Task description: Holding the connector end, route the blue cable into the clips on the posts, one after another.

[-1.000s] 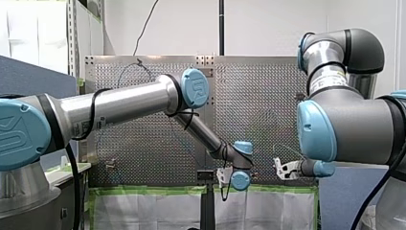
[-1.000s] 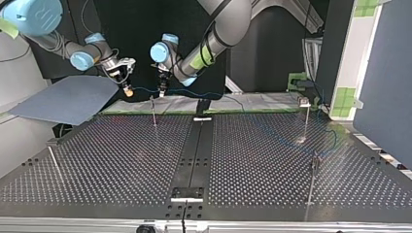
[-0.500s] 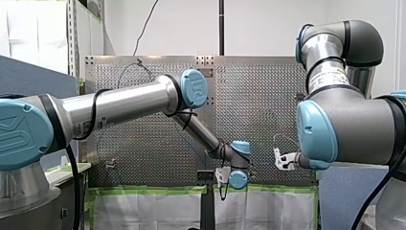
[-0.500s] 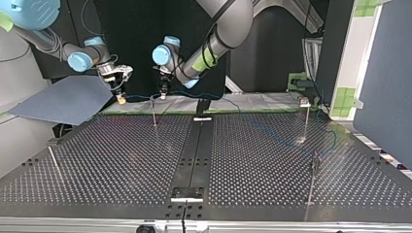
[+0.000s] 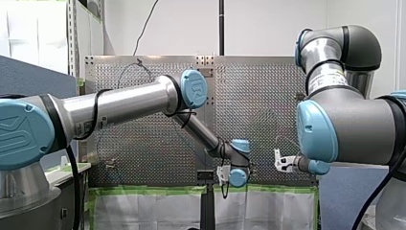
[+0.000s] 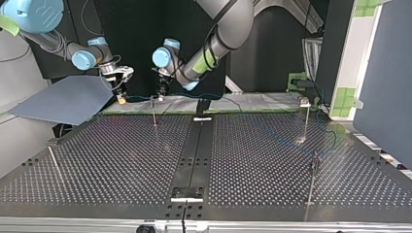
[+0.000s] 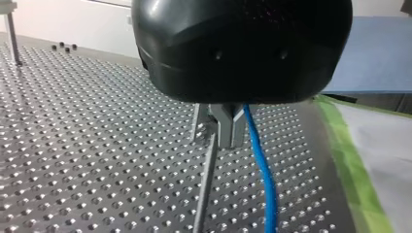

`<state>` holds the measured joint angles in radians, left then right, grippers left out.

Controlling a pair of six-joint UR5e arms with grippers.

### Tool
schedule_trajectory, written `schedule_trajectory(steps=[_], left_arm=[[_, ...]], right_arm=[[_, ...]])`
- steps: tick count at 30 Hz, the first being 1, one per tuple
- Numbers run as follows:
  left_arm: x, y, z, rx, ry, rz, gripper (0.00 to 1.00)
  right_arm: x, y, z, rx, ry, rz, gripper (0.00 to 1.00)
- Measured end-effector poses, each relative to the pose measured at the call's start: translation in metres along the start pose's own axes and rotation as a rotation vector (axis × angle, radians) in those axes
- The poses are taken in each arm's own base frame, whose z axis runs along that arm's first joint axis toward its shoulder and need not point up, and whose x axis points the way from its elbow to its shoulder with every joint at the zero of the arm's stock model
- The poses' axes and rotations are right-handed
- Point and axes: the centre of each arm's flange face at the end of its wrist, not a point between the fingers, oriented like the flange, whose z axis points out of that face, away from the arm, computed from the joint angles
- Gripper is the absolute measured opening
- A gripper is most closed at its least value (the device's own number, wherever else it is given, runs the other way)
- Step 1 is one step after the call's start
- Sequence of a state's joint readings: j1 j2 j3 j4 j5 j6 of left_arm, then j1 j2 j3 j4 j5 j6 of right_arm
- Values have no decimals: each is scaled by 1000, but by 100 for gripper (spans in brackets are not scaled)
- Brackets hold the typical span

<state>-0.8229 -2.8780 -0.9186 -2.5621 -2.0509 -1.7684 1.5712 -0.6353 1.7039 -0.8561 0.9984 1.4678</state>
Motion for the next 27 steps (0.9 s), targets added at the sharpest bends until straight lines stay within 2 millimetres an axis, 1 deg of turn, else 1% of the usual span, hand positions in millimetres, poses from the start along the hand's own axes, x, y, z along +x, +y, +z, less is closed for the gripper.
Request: schedule_trajectory(steps=[4,6,7,11,14,23,27], left_arm=[[-3,2,5,-1,-6,-4,0],[2,3,4,0,1,0,0],[6,3,4,1,6,2,0],[33,10,-2,4,37,10,0],[43,15,-2,5,46,2,0],[43,29,7,-7,46,-6,0],[43,29,5,-9,59,1,0]], right_arm=[[-4,5,-2,-11,-7,12,0],[-5,6,-3,-15,-11,16,0],[-6,7,-3,-16,-12,17,0],[-6,8,-4,-19,-12,17,0],[-7,8,-4,-17,-13,18,0],[-6,8,-4,-9,-7,20,0],[-5,8,-3,-2,-2,22,0]])
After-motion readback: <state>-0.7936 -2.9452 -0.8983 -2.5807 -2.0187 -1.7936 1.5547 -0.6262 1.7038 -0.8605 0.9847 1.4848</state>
